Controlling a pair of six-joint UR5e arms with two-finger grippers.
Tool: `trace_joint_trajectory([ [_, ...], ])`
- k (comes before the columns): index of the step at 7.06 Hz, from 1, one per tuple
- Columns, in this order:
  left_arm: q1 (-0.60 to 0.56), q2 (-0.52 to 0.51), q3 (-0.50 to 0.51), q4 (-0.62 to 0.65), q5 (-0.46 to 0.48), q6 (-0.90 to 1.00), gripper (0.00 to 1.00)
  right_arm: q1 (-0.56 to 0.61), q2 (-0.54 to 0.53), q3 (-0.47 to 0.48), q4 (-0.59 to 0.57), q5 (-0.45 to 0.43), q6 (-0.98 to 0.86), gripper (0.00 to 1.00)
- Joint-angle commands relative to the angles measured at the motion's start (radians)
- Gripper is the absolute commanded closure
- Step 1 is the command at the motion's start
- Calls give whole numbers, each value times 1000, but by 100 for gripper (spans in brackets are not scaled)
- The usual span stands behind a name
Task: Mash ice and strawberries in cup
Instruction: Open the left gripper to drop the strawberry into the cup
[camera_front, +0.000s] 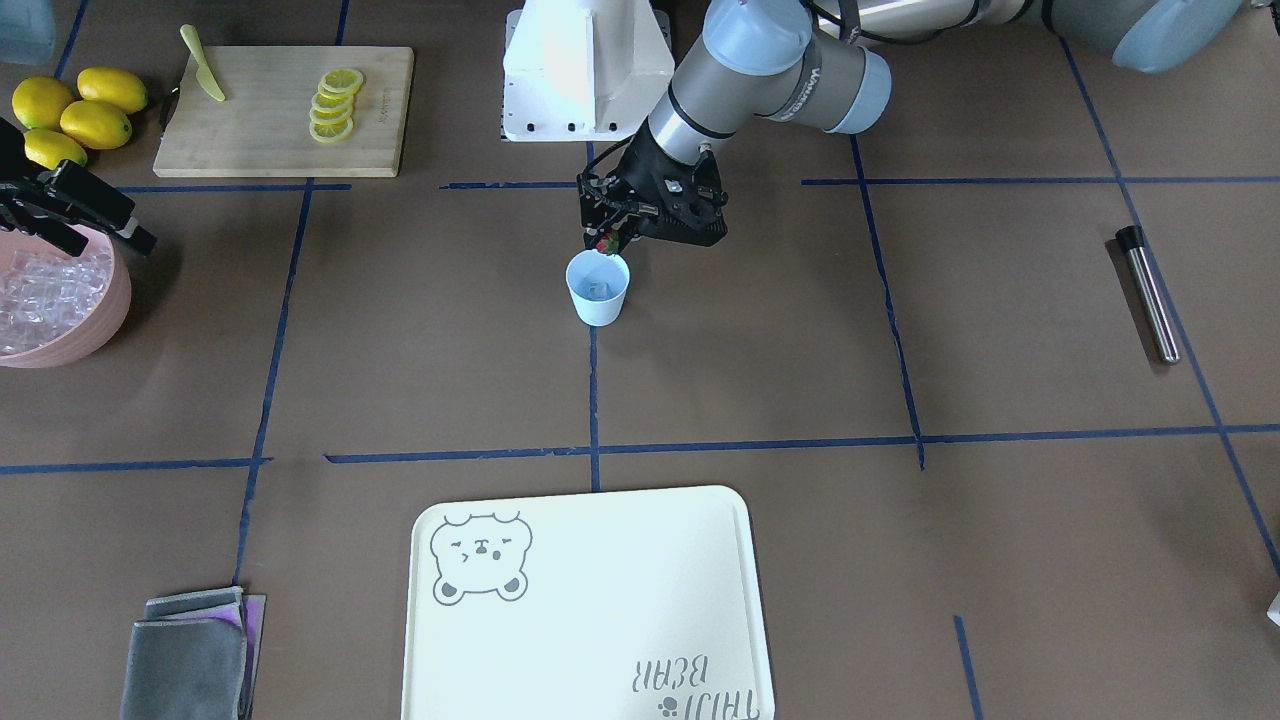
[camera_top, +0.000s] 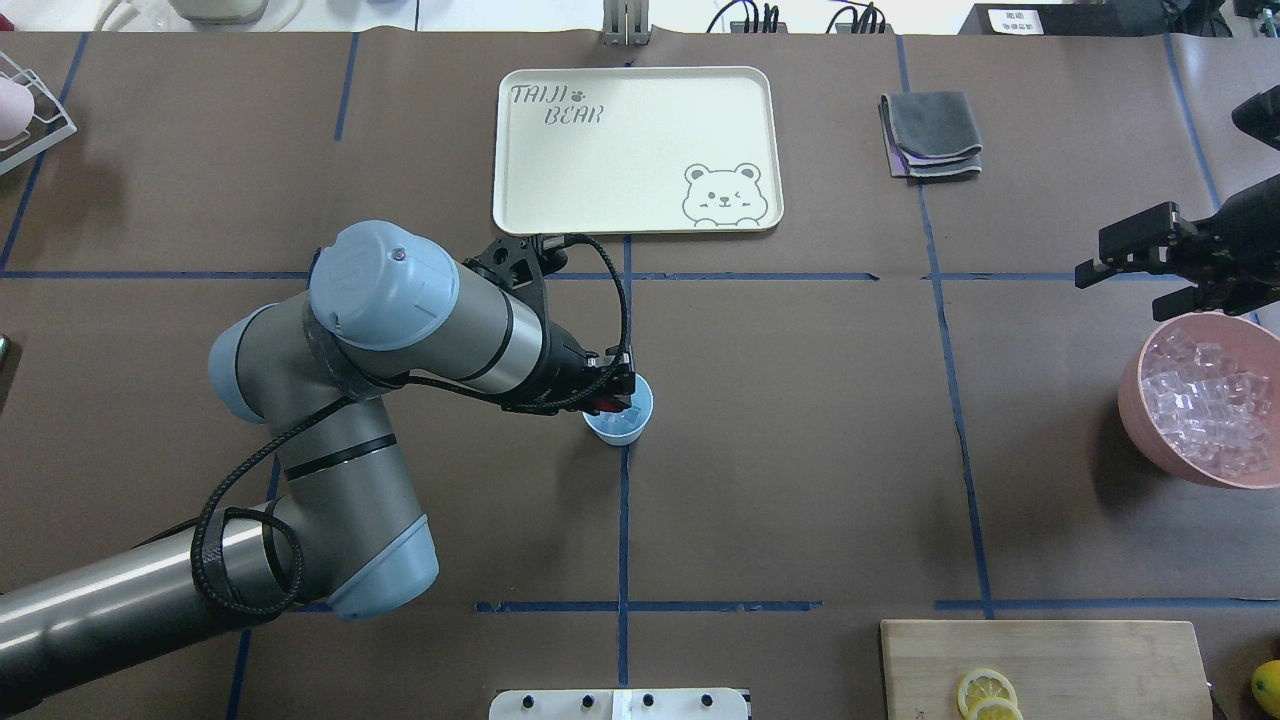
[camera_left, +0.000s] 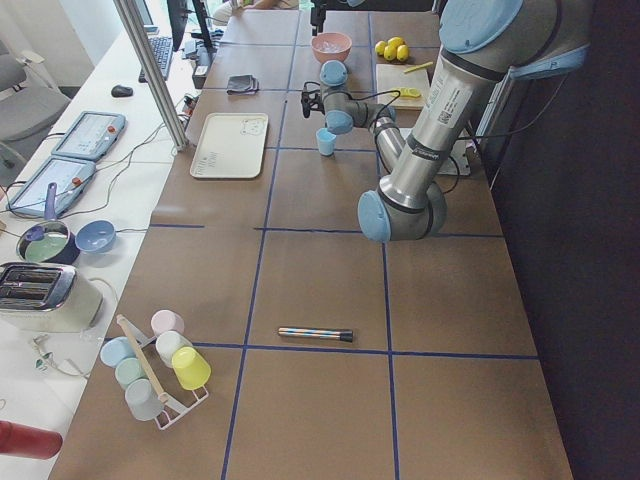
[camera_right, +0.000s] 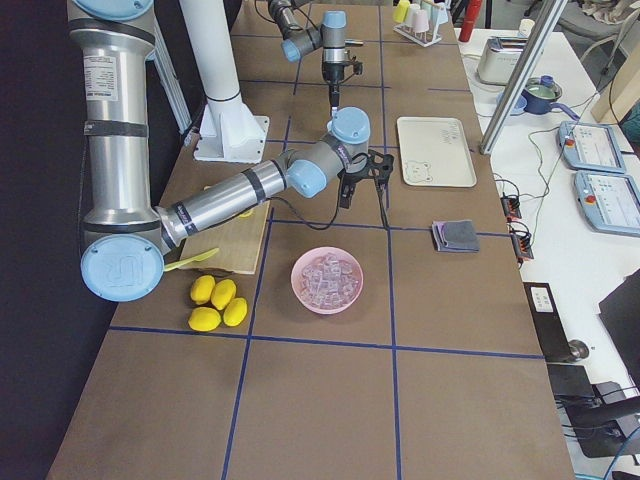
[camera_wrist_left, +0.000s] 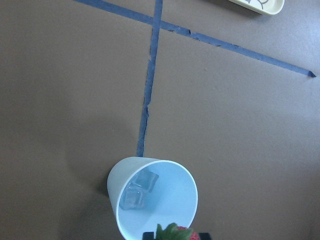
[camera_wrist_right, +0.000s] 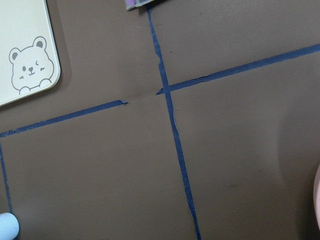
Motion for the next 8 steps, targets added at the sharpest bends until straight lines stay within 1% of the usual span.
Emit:
trace_joint_trajectory([
  [1, 5, -3, 6, -2, 3, 2, 91, 0, 0, 0, 0, 1, -1, 0],
  [3, 5, -10, 9, -8, 64, 5, 89, 1, 0, 1, 0, 1, 1, 0],
  [4, 5, -10, 9, -6, 66, 5, 83, 0, 0, 1, 0, 1, -1, 0],
  [5, 5, -10, 10, -8, 66, 7, 61, 0, 0, 1, 0, 1, -1, 0],
  [6, 5, -10, 12, -6, 67, 5, 30, 0, 0, 0, 0, 1, -1, 0],
  [7, 5, -10, 12, -6, 69, 5, 7, 1, 0, 1, 0, 2, -1, 0],
  [8, 5, -8, 12, -6, 84, 7, 4, 1, 0, 3, 0, 4, -1, 0],
])
